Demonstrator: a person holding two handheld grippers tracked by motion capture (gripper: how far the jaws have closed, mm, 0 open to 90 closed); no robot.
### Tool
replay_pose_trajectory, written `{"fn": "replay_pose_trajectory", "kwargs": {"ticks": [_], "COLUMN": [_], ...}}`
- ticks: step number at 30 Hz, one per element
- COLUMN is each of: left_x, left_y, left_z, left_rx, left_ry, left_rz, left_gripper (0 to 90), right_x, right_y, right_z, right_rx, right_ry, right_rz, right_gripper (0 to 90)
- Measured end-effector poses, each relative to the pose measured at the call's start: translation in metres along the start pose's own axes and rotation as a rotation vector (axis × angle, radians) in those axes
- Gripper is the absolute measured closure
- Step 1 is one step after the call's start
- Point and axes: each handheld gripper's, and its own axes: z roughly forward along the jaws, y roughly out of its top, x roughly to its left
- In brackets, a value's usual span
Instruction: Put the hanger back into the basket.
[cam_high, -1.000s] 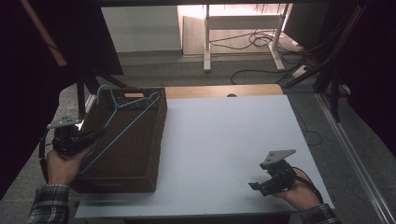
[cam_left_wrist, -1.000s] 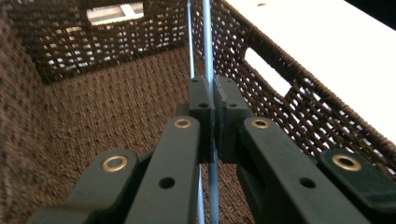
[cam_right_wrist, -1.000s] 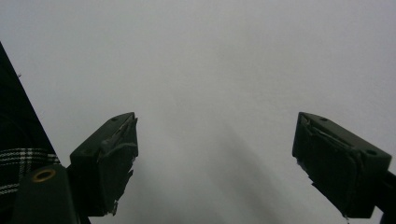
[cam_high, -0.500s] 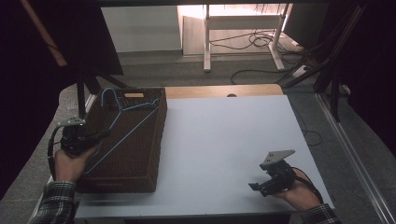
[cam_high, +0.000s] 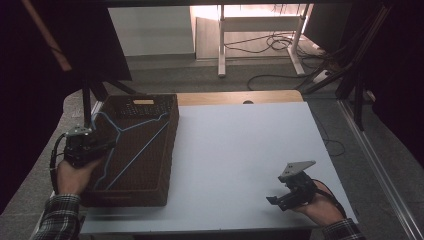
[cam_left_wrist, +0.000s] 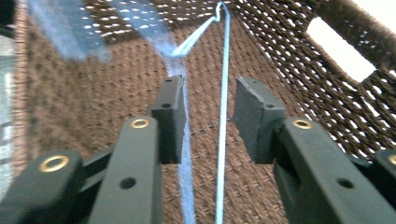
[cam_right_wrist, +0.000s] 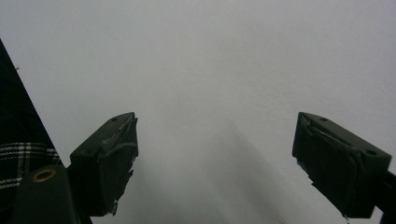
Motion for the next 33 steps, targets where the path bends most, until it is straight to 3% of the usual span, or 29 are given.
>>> {"fn": "replay_pose_trajectory", "kwargs": {"ticks": [14, 26, 33], "left_x": [-0.006, -0.022, -0.030], "left_y": [0.001, 0.006, 0.008], "left_z": [-0.014, -0.017, -0.018], "left_rx": [-0.079, -0.090, -0.092], "left_ry": [-0.007, -0.045, -0.077], "left_rz": [-0.019, -0.003, -0.014], "left_gripper": [32.5, 19.1, 13.0], "right_x": [0.000, 0.000, 0.000], "right_y": [0.001, 0.001, 0.001], "right_z": [-0.002, -0.003, -0.004], "right_rx": [-0.017, -0.028, -0.036], "right_ry": [-0.010, -0.014, -0.015], "right_rz": [-0.003, -0.003, 0.002], "right_gripper": [14.8, 14.8, 14.8]}}
